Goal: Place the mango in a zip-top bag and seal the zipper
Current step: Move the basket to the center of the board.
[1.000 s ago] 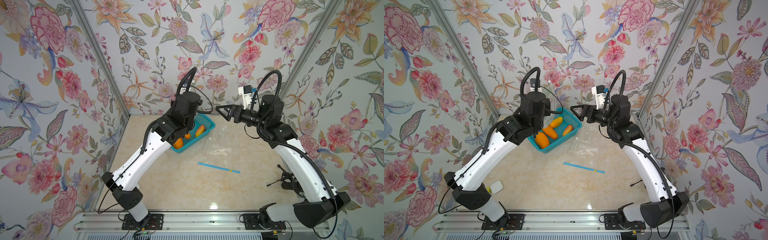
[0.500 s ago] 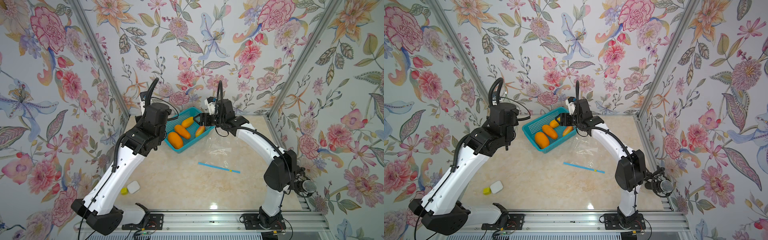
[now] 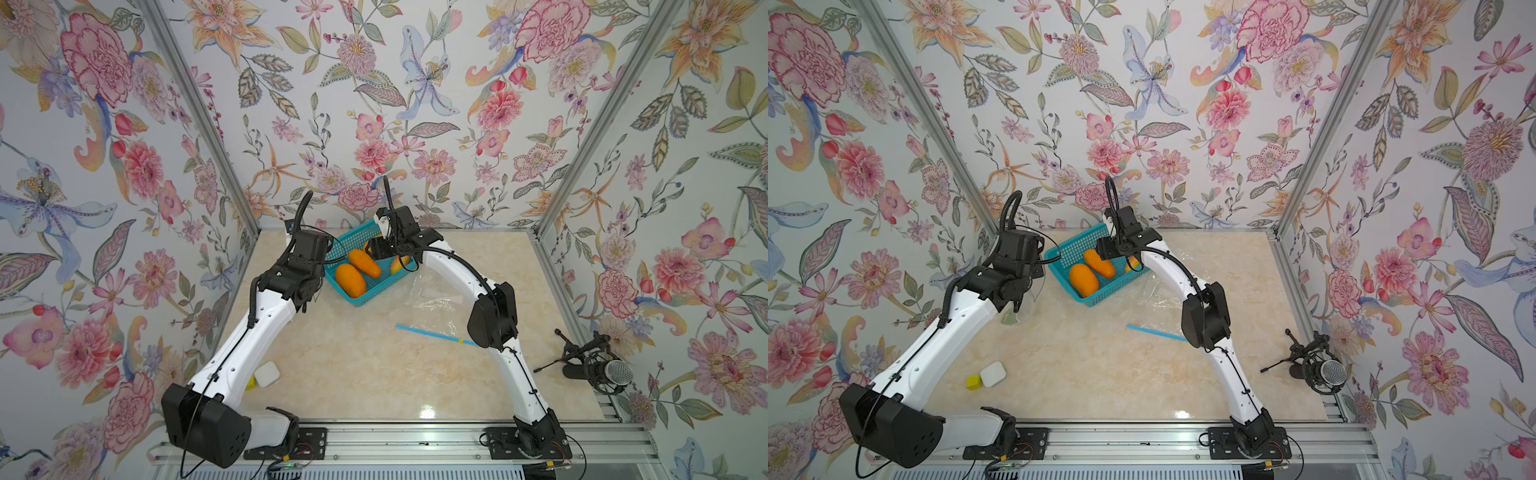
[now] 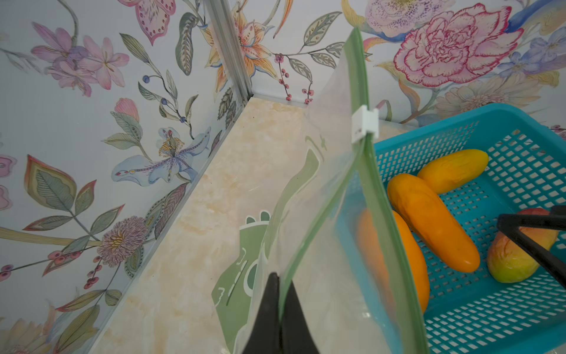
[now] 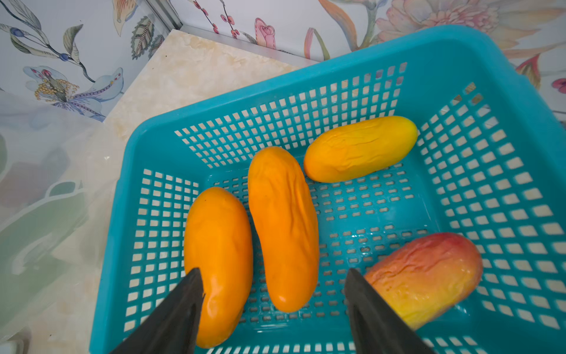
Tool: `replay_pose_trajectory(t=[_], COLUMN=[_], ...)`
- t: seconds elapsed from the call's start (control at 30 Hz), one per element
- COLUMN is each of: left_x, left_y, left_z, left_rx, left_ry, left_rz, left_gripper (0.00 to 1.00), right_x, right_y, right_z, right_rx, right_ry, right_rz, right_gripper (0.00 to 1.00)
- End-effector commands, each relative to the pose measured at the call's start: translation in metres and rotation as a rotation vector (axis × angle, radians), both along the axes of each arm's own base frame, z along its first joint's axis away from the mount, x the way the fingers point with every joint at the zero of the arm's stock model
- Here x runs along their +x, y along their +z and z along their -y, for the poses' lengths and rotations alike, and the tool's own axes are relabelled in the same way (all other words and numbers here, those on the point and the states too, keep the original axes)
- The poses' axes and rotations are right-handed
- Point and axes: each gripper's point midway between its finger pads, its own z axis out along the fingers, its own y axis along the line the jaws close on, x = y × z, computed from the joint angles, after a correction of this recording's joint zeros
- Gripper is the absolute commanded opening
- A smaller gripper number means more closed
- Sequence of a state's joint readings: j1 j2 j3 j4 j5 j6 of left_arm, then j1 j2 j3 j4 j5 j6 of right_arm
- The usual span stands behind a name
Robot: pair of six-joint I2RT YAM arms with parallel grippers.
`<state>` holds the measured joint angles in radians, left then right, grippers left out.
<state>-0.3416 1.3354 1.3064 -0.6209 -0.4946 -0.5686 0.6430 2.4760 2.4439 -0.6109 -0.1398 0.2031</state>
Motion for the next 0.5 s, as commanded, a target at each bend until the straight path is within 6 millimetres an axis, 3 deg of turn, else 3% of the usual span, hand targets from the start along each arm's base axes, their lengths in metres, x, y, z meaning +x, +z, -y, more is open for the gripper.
replay_pose_trajectory(t=[0.0,0.23,0.47], left_x=[0.014,0.019,0.021], left_y=[-0.008,-0.029,-0.041], left_z=[0.017,0.02,0.022], left_rx=[-0.107,-0.168,-0.2], left_ry=[-0.073,-0.095,-0.084], left_rz=[0.022,0.013,0.004], left_gripper=[0.0,0.0,0.0], right_x=[-0.003,-0.006,-0.017], right_y=[-0.026,-0.07,-0.101], right_z=[-0.001,-0.011,-0.004], right_rx=[-0.049,-0.049,-0.096], right_ry=[0.036,0.072,0.068], right_rz=[-0.046,-0.121,-0.21], right_gripper=[0.72,0.71,0.7])
